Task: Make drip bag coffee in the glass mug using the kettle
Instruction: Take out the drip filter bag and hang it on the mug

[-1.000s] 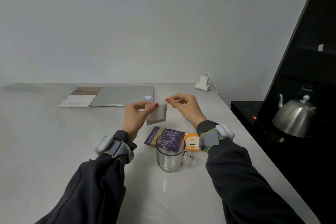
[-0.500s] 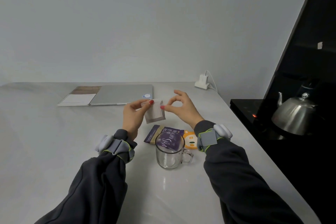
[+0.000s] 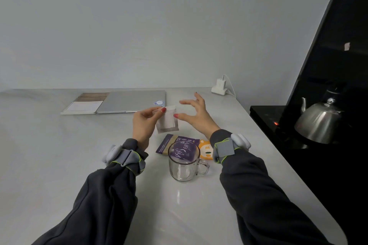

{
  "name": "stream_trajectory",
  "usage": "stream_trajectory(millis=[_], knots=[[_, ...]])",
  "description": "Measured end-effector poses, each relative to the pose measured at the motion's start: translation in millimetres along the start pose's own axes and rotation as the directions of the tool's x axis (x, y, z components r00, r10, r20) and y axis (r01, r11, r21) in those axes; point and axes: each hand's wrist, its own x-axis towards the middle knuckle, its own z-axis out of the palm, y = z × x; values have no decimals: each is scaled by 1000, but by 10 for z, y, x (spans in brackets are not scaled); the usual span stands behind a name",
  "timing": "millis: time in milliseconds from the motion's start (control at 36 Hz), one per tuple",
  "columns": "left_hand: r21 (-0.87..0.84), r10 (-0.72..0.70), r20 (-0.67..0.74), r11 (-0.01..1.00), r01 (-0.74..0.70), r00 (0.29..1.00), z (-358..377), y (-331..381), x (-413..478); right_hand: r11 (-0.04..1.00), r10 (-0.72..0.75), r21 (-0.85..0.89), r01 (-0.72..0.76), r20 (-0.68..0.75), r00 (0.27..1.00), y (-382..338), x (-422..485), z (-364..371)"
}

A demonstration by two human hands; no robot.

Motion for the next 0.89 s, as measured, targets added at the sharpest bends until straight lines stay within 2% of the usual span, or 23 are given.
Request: stream_trajectory(millis=[56, 83, 222, 250, 361, 417, 528, 556, 639, 722, 778, 889], knots=[[1, 6, -3, 1000, -6, 1000, -5, -2, 2, 999, 0, 43, 4, -85, 996, -18, 2, -6], [6, 6, -6, 1000, -6, 1000, -8, 0, 1, 1000, -3, 24, 5, -80, 997, -3, 15, -3], [2, -6, -5, 1000, 6, 1000, -13, 7, 1, 998, 53, -39, -48, 128, 990, 25, 26, 31], [0, -5, -4, 1000, 5, 1000, -13, 14, -4, 997, 66, -40, -61, 121, 990, 36, 35, 38], [0, 1, -4, 1000, -1, 1000, 1, 18, -20, 998, 31, 50, -29, -51, 998, -18, 2, 29], [9, -6, -1, 1000, 6, 1000, 10, 16, -28, 999, 19, 27, -19, -10, 1000, -6, -10, 24], [-1, -12, 12, 1000, 12, 1000, 19, 24, -28, 991, 121, -79, -109, 163, 979, 38, 26, 11], [-2, -14, 12, 1000, 14, 1000, 21, 21, -34, 989, 138, -69, -130, 140, 980, 56, 28, 19], [-1, -13, 15, 1000, 13, 1000, 21, 13, -43, 997, 46, 56, -50, 66, 997, 62, 17, 50], [8, -11, 42, 1000, 11, 999, 21, 16, -48, 997, -22, 73, 17, 71, 997, 79, 51, 84], [11, -15, 74, 1000, 14, 997, 24, 22, -55, 995, -55, 82, 54, 10, 998, 88, 86, 106], [32, -41, 157, 999, 37, 987, -13, 15, -62, 989, -13, 147, 29, -107, 994, 112, 138, 80]])
